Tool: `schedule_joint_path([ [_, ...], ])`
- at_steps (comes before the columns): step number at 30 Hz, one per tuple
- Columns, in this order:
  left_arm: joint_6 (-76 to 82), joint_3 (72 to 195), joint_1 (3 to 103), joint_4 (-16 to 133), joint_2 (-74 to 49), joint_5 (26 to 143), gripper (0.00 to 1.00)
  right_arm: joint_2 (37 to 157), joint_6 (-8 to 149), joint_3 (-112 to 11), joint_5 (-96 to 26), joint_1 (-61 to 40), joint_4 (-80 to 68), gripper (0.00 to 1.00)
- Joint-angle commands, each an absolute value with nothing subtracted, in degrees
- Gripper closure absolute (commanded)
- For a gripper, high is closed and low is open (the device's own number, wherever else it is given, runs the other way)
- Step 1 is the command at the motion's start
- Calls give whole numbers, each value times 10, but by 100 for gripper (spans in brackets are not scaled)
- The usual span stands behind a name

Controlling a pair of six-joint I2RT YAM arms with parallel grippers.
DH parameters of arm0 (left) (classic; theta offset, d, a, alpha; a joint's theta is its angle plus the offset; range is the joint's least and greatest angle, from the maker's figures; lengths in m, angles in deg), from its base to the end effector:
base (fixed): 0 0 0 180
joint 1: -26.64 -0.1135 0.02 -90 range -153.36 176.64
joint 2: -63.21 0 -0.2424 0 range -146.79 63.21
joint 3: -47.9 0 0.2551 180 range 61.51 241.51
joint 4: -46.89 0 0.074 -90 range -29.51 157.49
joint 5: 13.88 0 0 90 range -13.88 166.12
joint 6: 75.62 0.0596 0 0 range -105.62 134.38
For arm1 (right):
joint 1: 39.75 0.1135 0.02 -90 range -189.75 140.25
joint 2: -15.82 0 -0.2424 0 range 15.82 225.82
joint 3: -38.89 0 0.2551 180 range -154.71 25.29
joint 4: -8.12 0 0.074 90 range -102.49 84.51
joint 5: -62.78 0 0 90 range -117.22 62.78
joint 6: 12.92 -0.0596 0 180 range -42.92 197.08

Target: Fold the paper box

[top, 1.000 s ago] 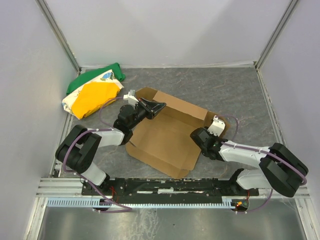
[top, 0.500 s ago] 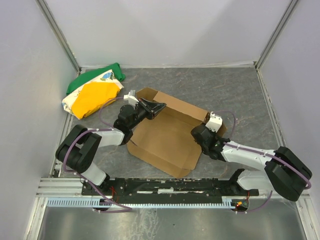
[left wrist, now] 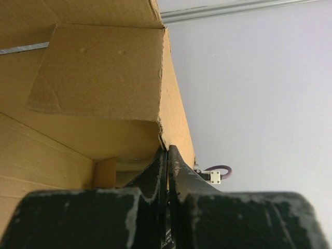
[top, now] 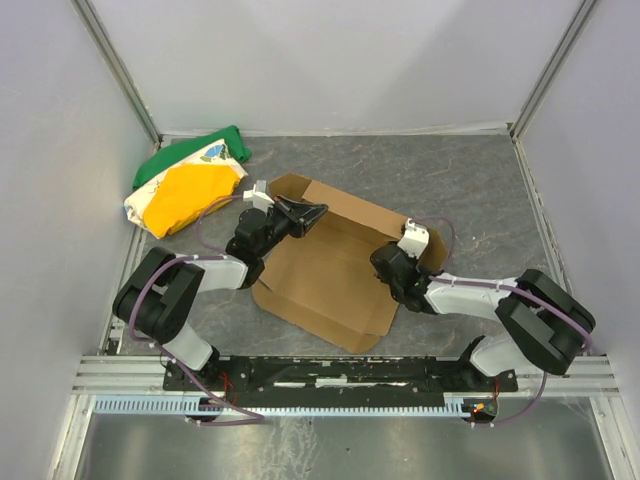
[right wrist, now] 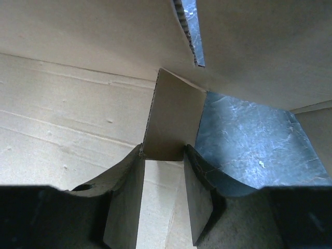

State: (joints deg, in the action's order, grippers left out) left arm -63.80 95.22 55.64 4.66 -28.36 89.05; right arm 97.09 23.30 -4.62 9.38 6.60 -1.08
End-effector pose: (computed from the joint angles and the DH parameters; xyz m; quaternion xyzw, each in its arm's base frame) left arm 0.2921 -0.1772 0.1731 -0.2264 0.6826 -0.6035 0.3444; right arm 0.2107 0.1694 0.1078 0.1722 0.8739 0.0795 0.4475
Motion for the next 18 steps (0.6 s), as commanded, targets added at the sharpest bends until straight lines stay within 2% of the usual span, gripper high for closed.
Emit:
schedule_joint_path([
  [1, -652, 959, 570, 47, -287, 931, 97, 999, 264, -76, 56, 77, 24, 56],
  [10, -657, 963, 570, 55, -298, 939, 97, 1022, 272, -85, 32, 81, 23, 54],
  [13, -660, 972, 570, 56, -306, 946, 97, 967, 295, -85, 40, 94, -10, 53],
  [18, -651, 1007, 562, 83, -318, 980, 97, 786, 357, -136, 47, 115, -190, 53],
])
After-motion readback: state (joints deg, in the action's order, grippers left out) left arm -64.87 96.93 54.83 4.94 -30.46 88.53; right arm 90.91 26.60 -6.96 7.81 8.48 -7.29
